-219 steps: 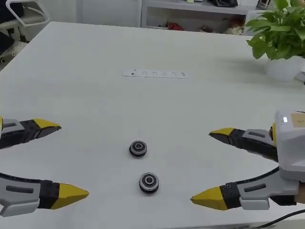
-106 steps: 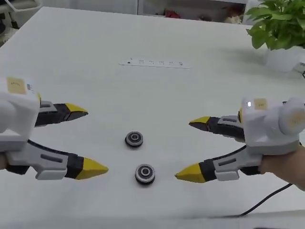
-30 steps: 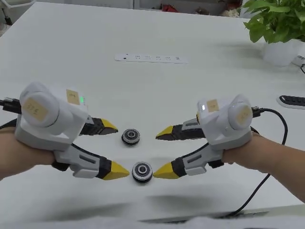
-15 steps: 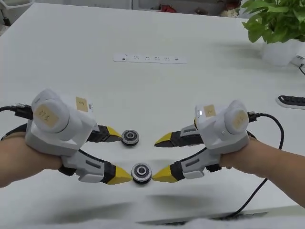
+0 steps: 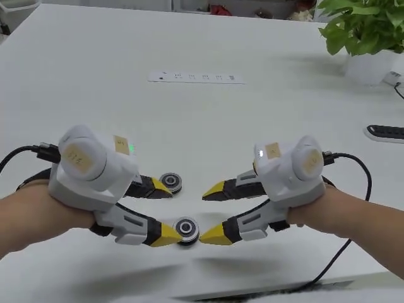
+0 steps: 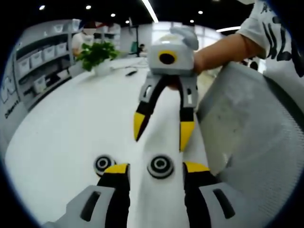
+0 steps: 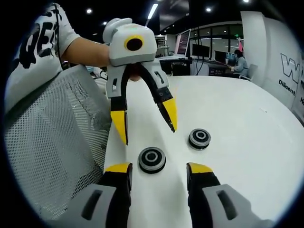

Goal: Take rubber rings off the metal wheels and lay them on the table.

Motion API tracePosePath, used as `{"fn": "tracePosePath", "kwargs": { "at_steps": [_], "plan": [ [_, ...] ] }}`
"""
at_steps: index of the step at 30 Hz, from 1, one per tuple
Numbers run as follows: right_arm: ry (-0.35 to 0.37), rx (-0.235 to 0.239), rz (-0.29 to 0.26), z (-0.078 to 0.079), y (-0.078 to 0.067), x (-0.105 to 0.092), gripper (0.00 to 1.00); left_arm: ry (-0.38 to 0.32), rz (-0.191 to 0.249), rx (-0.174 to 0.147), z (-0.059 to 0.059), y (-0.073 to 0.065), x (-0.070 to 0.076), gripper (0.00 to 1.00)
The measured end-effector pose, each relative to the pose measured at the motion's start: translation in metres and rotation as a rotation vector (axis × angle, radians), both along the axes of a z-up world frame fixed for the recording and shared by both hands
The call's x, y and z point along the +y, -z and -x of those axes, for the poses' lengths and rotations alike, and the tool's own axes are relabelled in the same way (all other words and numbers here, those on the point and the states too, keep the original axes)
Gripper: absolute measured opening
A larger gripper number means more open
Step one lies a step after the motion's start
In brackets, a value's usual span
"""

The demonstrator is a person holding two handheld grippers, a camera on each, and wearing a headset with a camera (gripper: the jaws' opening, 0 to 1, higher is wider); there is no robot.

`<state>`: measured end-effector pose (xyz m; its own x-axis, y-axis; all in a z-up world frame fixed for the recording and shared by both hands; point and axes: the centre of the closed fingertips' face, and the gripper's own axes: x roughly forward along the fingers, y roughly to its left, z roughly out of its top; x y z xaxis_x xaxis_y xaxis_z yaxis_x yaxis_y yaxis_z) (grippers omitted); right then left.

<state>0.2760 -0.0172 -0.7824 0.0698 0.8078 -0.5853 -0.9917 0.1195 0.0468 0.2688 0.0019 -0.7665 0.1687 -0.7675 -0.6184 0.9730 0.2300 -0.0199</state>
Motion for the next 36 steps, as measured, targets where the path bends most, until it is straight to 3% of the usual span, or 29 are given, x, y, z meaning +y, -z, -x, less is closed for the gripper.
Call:
{"fn": "tracePosePath", "kwargs": {
  "at_steps": [24, 36],
  "plan": [
    [-0.007, 0.017, 0.005, 0.004, 0.006, -0.001, 0.41, 0.041, -0.024, 0.030, 0.005, 0.021, -0.014, 0.24],
    [-0.002, 0.021, 0.004, 0.003, 0.007, -0.001, 0.40, 0.042, -0.046, -0.002, 0.005, 0.027, -0.015, 0.18]
  ]
}}
